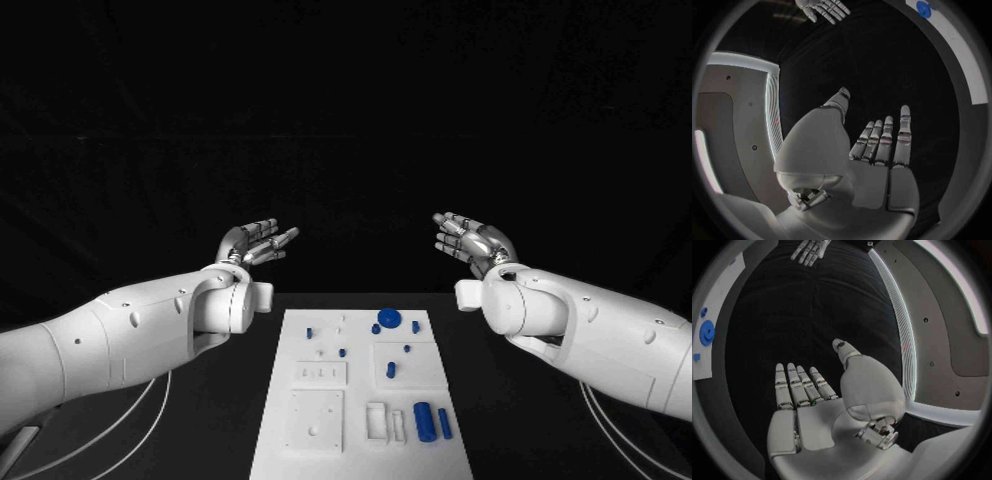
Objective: Assemble the parts on the task board
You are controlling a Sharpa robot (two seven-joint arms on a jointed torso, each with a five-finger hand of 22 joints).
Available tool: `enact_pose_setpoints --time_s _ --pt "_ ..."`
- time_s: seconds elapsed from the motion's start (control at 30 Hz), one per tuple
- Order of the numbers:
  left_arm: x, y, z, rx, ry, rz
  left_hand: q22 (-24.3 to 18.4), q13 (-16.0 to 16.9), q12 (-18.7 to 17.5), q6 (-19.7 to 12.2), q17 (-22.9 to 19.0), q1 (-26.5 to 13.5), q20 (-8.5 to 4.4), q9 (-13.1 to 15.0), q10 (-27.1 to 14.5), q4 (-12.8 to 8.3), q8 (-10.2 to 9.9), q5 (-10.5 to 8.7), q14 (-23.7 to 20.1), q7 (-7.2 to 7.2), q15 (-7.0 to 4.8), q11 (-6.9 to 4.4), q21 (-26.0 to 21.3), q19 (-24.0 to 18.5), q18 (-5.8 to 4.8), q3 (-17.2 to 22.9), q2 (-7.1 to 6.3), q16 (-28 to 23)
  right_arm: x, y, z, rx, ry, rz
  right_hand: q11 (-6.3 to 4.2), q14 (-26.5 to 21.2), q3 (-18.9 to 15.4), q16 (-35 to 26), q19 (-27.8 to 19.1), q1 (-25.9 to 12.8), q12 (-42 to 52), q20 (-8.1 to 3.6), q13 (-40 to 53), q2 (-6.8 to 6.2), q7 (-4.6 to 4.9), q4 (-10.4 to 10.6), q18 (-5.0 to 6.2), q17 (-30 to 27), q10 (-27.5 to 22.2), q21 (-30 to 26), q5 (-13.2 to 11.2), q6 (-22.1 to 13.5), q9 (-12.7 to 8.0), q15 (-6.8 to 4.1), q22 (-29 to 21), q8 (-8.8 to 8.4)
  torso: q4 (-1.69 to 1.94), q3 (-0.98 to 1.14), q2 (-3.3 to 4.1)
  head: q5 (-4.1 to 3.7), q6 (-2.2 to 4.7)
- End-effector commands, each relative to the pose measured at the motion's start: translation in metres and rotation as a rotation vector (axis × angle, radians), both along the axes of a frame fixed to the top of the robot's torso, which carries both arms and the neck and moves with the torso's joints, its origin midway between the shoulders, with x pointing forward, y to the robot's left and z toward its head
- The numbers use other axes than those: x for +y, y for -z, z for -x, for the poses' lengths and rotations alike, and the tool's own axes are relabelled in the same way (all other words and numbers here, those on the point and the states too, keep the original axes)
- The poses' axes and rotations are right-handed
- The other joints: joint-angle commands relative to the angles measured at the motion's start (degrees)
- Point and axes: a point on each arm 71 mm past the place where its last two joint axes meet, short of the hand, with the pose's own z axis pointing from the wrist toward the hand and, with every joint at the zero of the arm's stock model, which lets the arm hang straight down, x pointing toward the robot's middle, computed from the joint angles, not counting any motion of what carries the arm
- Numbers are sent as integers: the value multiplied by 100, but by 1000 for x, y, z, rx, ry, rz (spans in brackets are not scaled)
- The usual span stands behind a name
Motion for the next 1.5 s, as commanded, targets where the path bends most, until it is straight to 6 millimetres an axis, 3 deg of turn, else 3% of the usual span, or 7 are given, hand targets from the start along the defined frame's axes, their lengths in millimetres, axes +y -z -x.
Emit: enact_pose_setpoints --time_s 0.03,0.53,0.77,0.97,1.07,1.3,1.5 --pt "0 -2 -10 83 66 36 6 7 20 59 7 96 17 6 60 26 31 28 55 5 14 11 28 65 118 6 -9 30 7 2 -6 88 -215 23 7 305 -28 50 237 379 54 6 22 53 226 -265 119 22 324 42 -9 266 21 5 23 32 0 1 0 0 0" --pt "5 -9 -17 84 82 24 16 18 30 292 20 31 -13 17 339 -151 45 29 384 82 97 91 49 175 138 20 135 42 -14 -2 -25 15 -267 238 -177 1922 73 113 1205 686 129 -215 101 1 38 -877 12 87 2283 142 -158 2015 95 -132 84 105 0 -8 -11 46 -102" --pt "9 -10 -15 73 93 15 66 82 88 1305 80 -161 -663 62 1943 -609 97 34 1981 213 207 220 232 794 -450 -95 506 140 -9 -3 -27 -94 -266 428 -389 2972 542 143 2257 538 155 -457 130 -83 -62 -1075 -82 135 3384 286 -167 3310 156 -342 139 155 4 -15 0 40 -107" --pt "7 -11 -9 70 126 1 282 90 129 2679 161 -131 -1175 134 3361 -760 178 45 3240 -33 -297 -162 743 1520 -624 -93 741 597 1 -3 -26 -195 -299 628 -672 4162 949 320 3216 518 185 -885 150 -194 -139 -1257 -32 307 4131 660 -248 3760 202 -809 222 203 20 -21 38 37 -97" --pt "3 -10 -2 78 161 10 390 93 114 2751 197 -125 -1343 130 3596 -782 162 45 3525 -62 -432 -249 947 1702 -700 -56 763 774 7 -4 -24 -234 -318 700 -743 4402 994 199 3426 579 162 -1057 142 -221 -170 -1371 -151 389 4350 696 -265 3933 197 -901 186 160 52 -28 96 -3 -78" --pt "-13 -17 19 82 259 36 668 94 116 2706 225 -139 -1493 127 3497 -888 155 52 3730 -38 -523 -235 1367 1679 -777 2 734 996 23 -4 -17 -279 -409 884 -886 5565 569 740 4542 729 164 -1493 141 -250 -236 -1466 21 911 4552 1488 -443 4038 178 -1280 556 157 173 -63 331 -103 -13" --pt "-22 -27 33 79 324 57 820 94 114 2681 239 -176 -1488 127 3385 -943 155 51 3651 -22 -512 -202 1562 1527 -779 -19 726 1132 34 -2 -12 -291 -474 1068 -946 5257 219 3366 4973 654 167 -1682 149 -150 -279 -1610 158 2793 4538 2557 -538 4022 184 -1382 1310 169 310 -78 529 -202 41"
